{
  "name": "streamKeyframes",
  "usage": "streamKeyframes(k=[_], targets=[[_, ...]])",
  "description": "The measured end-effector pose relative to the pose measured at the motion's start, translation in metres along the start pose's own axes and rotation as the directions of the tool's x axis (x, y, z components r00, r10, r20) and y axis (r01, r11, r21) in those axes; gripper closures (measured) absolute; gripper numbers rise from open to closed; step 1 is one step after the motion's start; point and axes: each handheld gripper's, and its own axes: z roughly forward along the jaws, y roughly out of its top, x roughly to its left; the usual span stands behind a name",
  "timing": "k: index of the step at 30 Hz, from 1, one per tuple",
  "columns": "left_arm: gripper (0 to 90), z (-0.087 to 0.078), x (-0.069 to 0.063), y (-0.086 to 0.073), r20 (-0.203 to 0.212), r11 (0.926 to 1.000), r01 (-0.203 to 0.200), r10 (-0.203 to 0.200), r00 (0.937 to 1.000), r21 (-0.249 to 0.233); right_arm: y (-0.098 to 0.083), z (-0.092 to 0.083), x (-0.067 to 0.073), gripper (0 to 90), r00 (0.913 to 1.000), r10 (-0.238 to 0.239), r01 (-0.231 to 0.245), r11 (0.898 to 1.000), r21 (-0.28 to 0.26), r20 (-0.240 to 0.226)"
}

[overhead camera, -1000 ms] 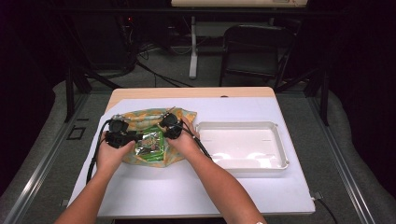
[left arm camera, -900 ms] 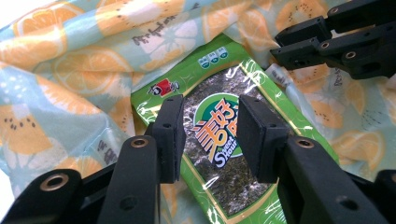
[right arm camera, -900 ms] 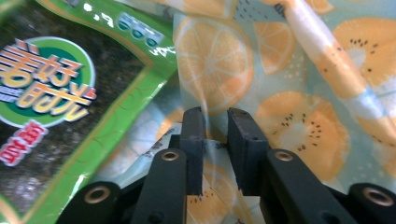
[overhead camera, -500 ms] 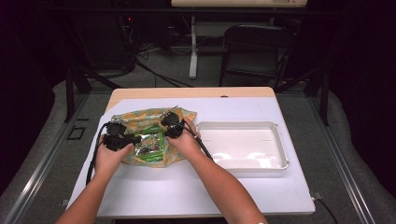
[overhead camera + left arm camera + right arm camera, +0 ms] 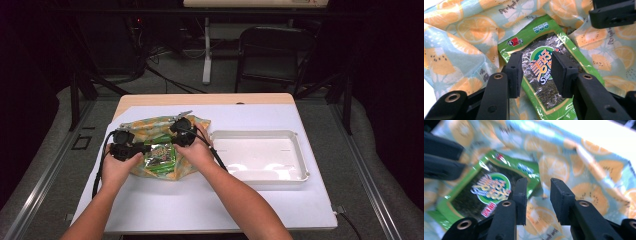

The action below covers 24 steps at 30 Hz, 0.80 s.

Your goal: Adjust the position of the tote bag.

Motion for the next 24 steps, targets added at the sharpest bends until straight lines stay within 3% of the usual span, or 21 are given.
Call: streamKeyframes(k=[4, 11, 14, 16, 24], targets=[[61.4, -0.001, -0.002, 0.001, 0.006, 0.9999, 0.005, -0.005, 1.0000, -0.013, 0.003, -0.008, 0.007, 66.5, 0.9996, 0.010, -0.011, 0.999, -0.038, -0.027], [59.6, -0.001, -0.008, 0.000, 0.026, 0.9998, 0.011, -0.011, 0.9996, -0.015, -0.002, -0.007, 0.016, 67.2, 0.9983, 0.006, -0.006, 1.000, 0.011, -0.058], [59.6, 0.001, -0.008, 0.000, 0.037, 0.9996, 0.028, -0.028, 0.9989, -0.007, -0.004, -0.004, 0.019, 66.9, 0.9960, 0.044, -0.042, 0.999, 0.019, -0.078], [59.6, 0.002, -0.007, 0.000, 0.046, 0.9992, 0.037, -0.037, 0.9983, 0.014, -0.005, -0.003, 0.020, 66.0, 0.9965, 0.032, -0.028, 0.998, 0.049, -0.078], [59.6, 0.010, -0.006, -0.003, 0.033, 0.9968, 0.054, -0.056, 0.9979, 0.059, -0.015, 0.012, 0.023, 60.2, 0.9909, 0.079, -0.069, 0.993, 0.100, -0.109]])
